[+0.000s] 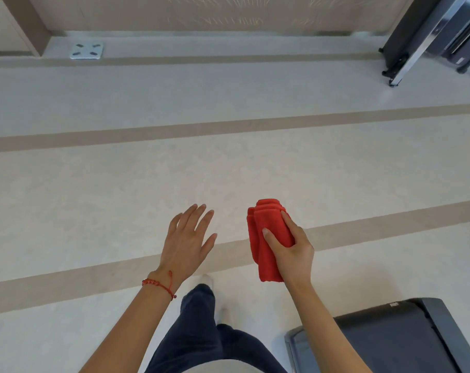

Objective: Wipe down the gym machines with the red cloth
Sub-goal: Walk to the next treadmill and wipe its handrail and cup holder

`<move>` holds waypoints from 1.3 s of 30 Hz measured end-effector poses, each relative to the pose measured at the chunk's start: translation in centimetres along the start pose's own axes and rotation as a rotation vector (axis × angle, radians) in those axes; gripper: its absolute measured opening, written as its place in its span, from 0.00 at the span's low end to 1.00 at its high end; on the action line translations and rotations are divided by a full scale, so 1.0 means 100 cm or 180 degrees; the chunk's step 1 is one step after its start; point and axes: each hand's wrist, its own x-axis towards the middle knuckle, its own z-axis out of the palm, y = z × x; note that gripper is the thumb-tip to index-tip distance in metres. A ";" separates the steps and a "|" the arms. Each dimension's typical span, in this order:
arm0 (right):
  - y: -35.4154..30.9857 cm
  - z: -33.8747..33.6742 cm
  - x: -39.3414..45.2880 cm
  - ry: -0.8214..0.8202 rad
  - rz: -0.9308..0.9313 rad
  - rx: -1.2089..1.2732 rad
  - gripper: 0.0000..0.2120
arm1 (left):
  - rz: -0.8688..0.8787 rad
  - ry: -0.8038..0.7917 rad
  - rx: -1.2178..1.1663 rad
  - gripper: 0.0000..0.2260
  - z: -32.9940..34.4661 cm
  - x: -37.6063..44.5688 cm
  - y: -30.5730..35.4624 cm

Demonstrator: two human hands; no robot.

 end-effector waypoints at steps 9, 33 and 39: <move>-0.013 0.012 0.073 0.0704 0.0336 0.0109 0.25 | 0.0821 0.0007 -0.0107 0.20 0.011 0.129 -0.011; 0.012 -0.064 0.118 0.3062 0.1461 0.0566 0.23 | 0.3016 -0.0929 -0.0396 0.23 0.080 0.310 0.127; 0.034 -0.122 0.126 0.3364 0.1513 0.0621 0.24 | 0.3279 -0.0899 -0.0498 0.22 0.100 0.326 0.198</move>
